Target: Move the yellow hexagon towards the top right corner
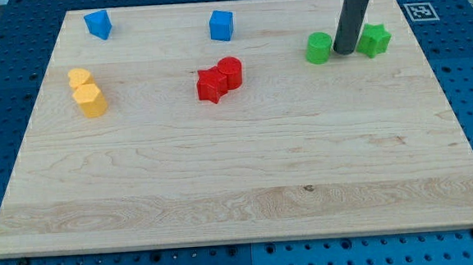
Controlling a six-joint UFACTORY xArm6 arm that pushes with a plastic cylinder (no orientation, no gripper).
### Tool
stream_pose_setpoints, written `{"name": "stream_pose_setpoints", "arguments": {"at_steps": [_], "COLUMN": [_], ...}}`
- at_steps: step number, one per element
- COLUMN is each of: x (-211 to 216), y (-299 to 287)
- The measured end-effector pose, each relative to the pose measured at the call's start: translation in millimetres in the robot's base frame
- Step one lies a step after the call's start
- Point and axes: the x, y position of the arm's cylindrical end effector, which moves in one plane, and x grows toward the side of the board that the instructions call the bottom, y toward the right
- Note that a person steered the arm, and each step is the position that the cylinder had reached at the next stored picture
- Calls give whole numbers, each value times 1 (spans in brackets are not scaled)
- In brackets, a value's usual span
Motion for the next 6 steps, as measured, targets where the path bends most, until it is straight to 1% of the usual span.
{"name": "stream_pose_setpoints", "arguments": {"at_steps": [1, 2, 3, 4, 6], "x": [56, 118, 164, 182, 181], "y": [0, -17, -92, -193, -376]}}
